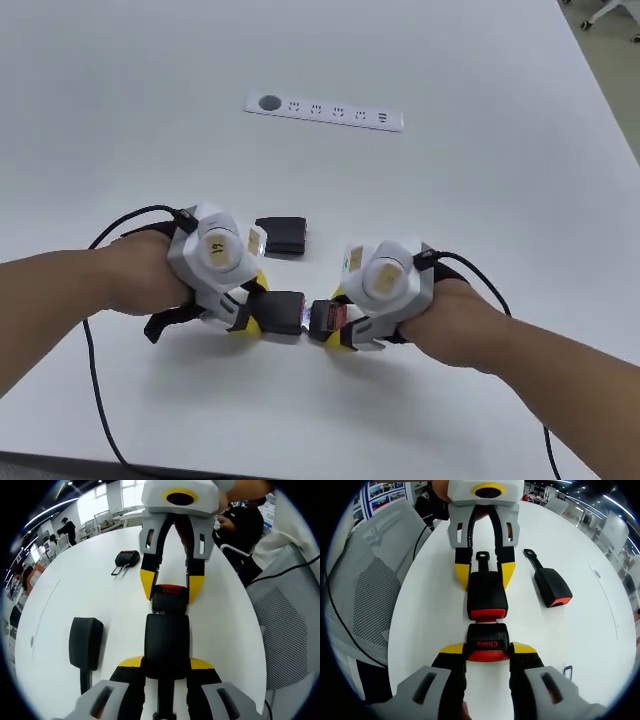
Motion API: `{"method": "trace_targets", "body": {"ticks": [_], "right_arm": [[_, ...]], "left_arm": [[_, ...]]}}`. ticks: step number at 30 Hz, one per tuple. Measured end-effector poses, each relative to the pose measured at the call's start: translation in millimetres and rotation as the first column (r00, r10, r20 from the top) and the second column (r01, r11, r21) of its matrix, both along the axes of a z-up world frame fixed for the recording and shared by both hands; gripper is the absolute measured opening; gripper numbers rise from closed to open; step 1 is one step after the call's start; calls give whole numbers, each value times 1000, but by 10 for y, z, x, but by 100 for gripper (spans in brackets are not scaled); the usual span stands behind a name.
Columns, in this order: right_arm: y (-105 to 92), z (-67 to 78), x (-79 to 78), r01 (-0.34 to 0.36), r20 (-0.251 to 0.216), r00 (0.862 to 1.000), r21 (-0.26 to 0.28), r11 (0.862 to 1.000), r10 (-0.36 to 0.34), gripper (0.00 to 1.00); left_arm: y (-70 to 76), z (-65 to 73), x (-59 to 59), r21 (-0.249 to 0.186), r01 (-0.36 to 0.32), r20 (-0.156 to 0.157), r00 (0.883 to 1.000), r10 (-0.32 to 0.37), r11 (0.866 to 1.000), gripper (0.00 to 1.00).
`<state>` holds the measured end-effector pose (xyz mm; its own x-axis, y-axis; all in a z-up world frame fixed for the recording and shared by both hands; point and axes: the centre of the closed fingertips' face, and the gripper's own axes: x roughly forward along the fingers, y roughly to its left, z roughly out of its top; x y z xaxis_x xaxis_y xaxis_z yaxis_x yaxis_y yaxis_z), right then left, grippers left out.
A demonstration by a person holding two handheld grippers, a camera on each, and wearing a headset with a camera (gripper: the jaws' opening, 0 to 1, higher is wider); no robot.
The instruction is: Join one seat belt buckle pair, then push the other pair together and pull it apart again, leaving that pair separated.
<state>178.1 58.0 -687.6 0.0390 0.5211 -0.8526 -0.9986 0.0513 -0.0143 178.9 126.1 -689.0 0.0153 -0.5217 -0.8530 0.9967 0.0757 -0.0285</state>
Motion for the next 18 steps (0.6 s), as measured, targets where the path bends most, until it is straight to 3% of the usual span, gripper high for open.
{"method": "trace_targets", "body": {"ticks": [7,13,16,18], "right_arm": [[5,-4,-31,-8,5,1000,-20,1000,8,32],[-1,15,-17,31,2,1000,-9,999,-31,35],[-17,59,-1,39,20,999,-2,999,-39,39],[-8,140,9,54,13,998,27,998,-54,37]], "left_arm": [[-9,6,-18,52,2,3,1000,-3,999,33],[77,-5,-15,87,3,10,1000,-4,996,34],[100,75,3,75,-20,38,999,17,997,37],[74,149,39,29,-38,51,998,36,999,37]]}}
